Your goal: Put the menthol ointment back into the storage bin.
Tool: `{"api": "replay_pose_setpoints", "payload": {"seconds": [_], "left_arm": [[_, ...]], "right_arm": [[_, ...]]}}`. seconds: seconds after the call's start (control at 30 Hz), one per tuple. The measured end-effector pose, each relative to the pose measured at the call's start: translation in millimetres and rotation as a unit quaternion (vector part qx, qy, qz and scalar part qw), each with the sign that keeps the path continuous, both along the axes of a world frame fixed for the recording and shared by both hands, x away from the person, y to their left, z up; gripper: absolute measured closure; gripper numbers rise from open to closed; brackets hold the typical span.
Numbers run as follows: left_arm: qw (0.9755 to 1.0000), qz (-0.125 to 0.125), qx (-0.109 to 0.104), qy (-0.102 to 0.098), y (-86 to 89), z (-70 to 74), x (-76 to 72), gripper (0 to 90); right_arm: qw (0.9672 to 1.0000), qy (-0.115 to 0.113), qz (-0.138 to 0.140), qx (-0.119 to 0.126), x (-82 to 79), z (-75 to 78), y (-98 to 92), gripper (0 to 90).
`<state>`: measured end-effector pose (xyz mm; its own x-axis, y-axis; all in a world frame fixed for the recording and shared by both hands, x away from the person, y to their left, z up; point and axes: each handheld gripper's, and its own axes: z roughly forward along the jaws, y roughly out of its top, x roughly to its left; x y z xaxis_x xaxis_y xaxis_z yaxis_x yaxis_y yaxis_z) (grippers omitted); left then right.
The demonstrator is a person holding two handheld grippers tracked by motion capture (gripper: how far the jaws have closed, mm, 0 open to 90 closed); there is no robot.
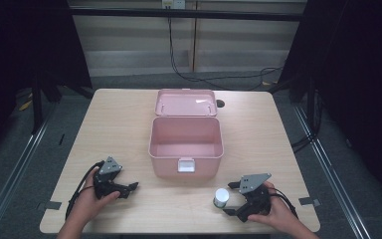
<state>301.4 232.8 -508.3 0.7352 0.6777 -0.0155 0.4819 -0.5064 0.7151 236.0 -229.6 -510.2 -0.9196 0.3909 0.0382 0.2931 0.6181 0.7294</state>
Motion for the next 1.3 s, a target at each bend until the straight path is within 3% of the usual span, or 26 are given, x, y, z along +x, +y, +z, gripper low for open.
{"api": "replay_pose_setpoints", "payload": {"seconds": [0.2, 0.37, 0.57, 0.7, 0.83, 0.97, 1.17, 1.3], "left_arm": [[1.0, 0.0, -0.001, 0.0, 0.1, 0.0, 0.1, 10.6], [1.0, 0.0, -0.006, 0.001, 1.1, 0.0, 0.9, 10.5], [1.0, 0.0, -0.006, 0.001, 0.7, -0.2, 0.7, 10.4], [1.0, -0.001, -0.005, 0.001, 0.9, -0.1, 0.8, 10.4], [1.0, 0.0, -0.005, 0.0, 0.7, -0.2, 0.7, 10.4], [1.0, -0.001, -0.006, 0.003, 0.2, -0.3, 0.3, 10.3], [1.0, -0.004, -0.003, 0.003, 0.3, -0.1, 0.4, 10.1], [1.0, -0.004, -0.001, 0.001, 0.1, -0.2, 0.4, 10.0]], "right_arm": [[0.9999, 0.002, -0.013, -0.004, -1.5, 0.8, 0.8, 12.0], [0.9963, 0.031, -0.03, -0.075, -1.4, 13.7, 8.6, 14.7], [0.987, 0.07, -0.032, -0.141, -2.5, 25.6, 16.0, 21.4], [0.9814, 0.105, -0.039, -0.156, 0.9, 33.3, 18.6, 24.1], [0.9794, 0.108, -0.032, -0.168, 5.2, 47.3, 22.8, 27.4], [0.9743, 0.116, -0.02, -0.192, 9.4, 62.5, 30.6, 32.3], [0.9698, 0.123, -0.008, -0.211, 14.2, 72.9, 41.9, 34.9], [0.9686, 0.126, 0.002, -0.214, 16.1, 74.9, 49.4, 37.1]]}}
